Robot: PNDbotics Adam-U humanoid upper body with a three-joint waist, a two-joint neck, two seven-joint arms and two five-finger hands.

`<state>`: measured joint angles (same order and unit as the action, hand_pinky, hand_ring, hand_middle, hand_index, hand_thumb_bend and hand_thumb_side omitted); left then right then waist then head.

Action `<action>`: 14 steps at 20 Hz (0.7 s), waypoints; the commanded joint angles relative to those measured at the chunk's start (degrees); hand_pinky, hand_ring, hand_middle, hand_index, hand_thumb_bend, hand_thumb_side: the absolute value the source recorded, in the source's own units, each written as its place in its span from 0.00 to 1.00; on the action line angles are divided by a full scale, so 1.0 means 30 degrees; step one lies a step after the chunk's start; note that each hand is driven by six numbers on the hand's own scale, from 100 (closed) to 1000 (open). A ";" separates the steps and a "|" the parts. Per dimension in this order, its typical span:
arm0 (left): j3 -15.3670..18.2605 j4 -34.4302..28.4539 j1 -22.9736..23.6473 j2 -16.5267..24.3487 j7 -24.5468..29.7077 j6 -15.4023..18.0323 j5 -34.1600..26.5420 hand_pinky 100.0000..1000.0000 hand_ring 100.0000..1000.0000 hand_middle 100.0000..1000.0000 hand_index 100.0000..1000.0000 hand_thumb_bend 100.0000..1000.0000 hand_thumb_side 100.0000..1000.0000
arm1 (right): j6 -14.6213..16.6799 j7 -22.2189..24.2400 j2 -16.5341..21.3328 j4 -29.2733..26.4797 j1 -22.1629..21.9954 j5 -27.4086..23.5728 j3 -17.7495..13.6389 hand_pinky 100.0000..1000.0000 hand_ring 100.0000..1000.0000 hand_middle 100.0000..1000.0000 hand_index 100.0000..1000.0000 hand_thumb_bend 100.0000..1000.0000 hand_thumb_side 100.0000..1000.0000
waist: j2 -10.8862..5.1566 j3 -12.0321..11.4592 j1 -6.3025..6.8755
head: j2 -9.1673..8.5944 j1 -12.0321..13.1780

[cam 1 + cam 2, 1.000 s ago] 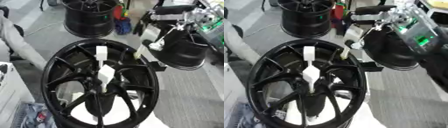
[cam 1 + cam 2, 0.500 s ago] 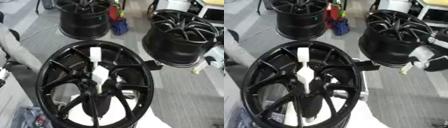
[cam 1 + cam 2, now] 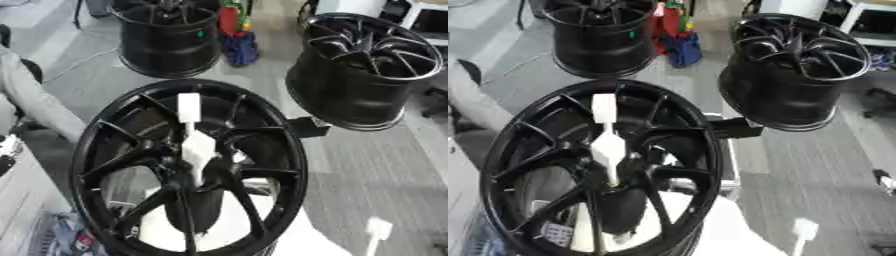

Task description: Pull the pin out of the wheel hub.

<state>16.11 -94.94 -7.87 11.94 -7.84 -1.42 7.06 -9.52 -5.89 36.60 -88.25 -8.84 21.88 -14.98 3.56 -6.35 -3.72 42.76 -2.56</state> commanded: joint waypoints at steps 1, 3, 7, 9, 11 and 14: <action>0.0089 -0.0291 -0.0134 0.0136 -0.0030 0.0042 0.0002 0.53 0.54 0.58 0.71 0.47 0.16 | -0.0095 -0.2261 -0.0440 -0.0098 0.0009 -0.0124 -0.0829 0.89 0.86 0.84 0.87 0.24 0.22 | -0.0104 0.0026 0.0050 | -0.0059 0.0049; 0.0077 -0.0279 -0.0139 0.0097 -0.0015 0.0047 -0.0005 0.53 0.54 0.58 0.71 0.47 0.16 | 0.0065 -0.3021 -0.0895 -0.0486 -0.0025 -0.0320 -0.0862 0.86 0.84 0.81 0.86 0.21 0.19 | -0.0099 0.0027 0.0062 | -0.0059 0.0033; 0.0034 -0.0261 -0.0144 0.0034 0.0023 0.0063 -0.0032 0.53 0.54 0.58 0.71 0.47 0.16 | 0.0562 -0.3792 -0.1867 -0.1728 0.0114 -0.0637 -0.0589 0.73 0.72 0.75 0.83 0.10 0.11 | -0.0110 -0.0016 0.0130 | -0.0084 0.0014; 0.0016 -0.0252 -0.0125 -0.0012 0.0041 0.0073 -0.0054 0.53 0.54 0.58 0.71 0.47 0.16 | 0.0942 -0.4090 -0.2486 -0.2555 0.0287 -0.0867 -0.0309 0.67 0.65 0.71 0.81 0.07 0.09 | -0.0096 -0.0053 0.0207 | -0.0115 0.0058; -0.0019 -0.0241 -0.0117 -0.0068 0.0073 0.0085 -0.0082 0.53 0.54 0.58 0.71 0.47 0.16 | 0.1458 -0.4475 -0.3240 -0.3395 0.0569 -0.1486 0.0080 0.63 0.60 0.67 0.79 0.04 0.07 | -0.0081 -0.0082 0.0284 | -0.0147 0.0062; -0.0115 -0.0236 -0.0142 -0.0167 0.0165 0.0119 -0.0130 0.53 0.54 0.58 0.71 0.47 0.16 | 0.2329 -0.4909 -0.4408 -0.4446 0.0975 -0.2707 0.0867 0.59 0.55 0.63 0.76 0.00 0.06 | -0.0053 -0.0128 0.0383 | -0.0199 0.0062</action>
<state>15.96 -94.92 -7.81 10.93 -7.55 -1.20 6.77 -3.62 -20.06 23.43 -99.18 -6.42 15.25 -12.83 3.72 -6.72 -2.75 42.72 -2.47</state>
